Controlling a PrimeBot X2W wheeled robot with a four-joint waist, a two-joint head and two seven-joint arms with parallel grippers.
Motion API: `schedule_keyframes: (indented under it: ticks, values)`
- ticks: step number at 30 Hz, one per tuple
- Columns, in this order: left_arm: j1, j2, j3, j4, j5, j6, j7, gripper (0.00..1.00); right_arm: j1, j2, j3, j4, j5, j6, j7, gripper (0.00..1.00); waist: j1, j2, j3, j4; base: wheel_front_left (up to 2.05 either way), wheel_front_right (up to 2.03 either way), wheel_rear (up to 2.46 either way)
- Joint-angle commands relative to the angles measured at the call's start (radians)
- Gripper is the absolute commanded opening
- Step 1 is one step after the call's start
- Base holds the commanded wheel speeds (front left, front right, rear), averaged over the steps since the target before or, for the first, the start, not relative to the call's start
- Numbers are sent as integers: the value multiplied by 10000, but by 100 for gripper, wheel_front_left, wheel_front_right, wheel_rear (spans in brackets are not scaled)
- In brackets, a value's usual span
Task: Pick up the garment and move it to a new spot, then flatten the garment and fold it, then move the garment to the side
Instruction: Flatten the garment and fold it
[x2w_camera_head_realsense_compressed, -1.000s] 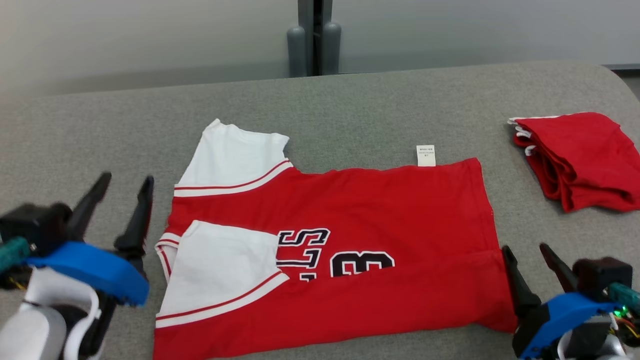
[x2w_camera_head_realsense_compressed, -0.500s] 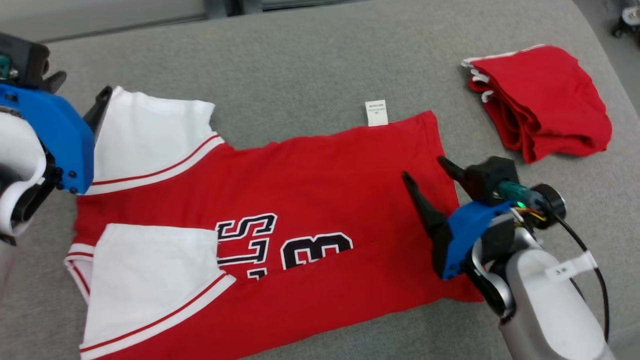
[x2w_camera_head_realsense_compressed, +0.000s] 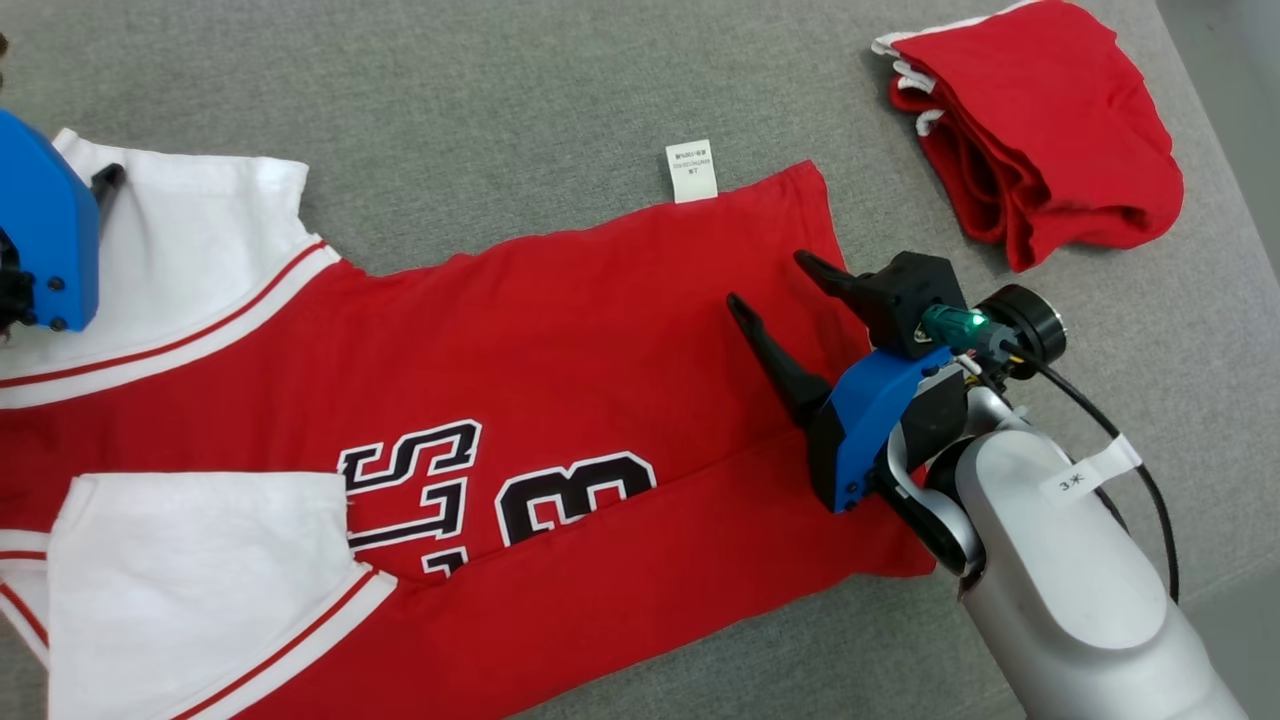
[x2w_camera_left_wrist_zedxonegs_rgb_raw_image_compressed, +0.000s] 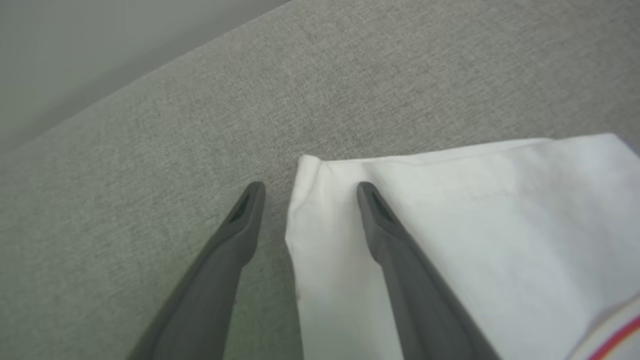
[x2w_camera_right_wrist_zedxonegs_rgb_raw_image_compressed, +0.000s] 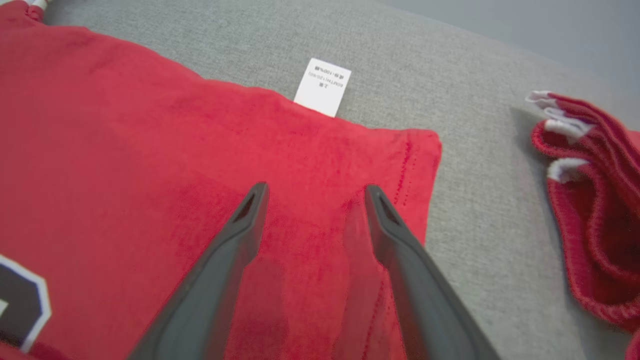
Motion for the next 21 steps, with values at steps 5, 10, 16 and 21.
schedule_keyframes:
  ticks: [5,10,16,21]
  values:
    - [-26,-298,-145,400,-295,-15,208,100,-251,-39,137,63,221,0,-179,100,-2,0,169,-101,0,0,0]
    - [-147,-422,-564,105,-489,-158,322,0,-566,-242,-123,87,195,1,-121,100,-2,0,174,67,0,0,0]
    - [-647,-629,-730,-262,-705,-180,-205,0,-1144,-468,-453,334,177,0,252,100,-2,0,86,433,0,0,0]
    - [-883,-879,-1075,-644,-838,-195,-733,0,-1823,-732,-930,1089,342,1,959,100,-2,0,0,911,0,0,0]
